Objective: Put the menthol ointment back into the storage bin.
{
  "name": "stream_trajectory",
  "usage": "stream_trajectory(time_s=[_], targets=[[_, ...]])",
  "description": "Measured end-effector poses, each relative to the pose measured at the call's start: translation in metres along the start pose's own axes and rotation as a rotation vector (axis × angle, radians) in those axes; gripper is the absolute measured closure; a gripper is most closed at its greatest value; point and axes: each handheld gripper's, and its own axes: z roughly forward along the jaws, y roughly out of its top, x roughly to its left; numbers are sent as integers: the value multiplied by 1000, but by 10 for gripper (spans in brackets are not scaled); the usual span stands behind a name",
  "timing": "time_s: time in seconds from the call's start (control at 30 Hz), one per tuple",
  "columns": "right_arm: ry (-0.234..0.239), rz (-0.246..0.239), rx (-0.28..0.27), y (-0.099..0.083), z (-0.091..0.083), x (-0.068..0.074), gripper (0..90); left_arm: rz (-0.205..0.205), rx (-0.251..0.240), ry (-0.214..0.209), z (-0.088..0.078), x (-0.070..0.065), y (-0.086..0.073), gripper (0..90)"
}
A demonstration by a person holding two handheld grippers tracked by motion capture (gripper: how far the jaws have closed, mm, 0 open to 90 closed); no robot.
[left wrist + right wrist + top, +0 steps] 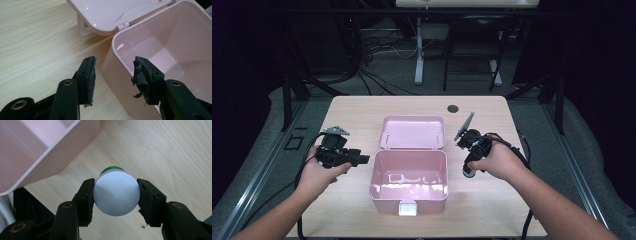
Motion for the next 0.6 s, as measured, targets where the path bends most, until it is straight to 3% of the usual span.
stream_trajectory(time_s=[0.6], targets=[[4,-42,-22,11,-27,9,501,1,-7,10,-5,-1,2,521]])
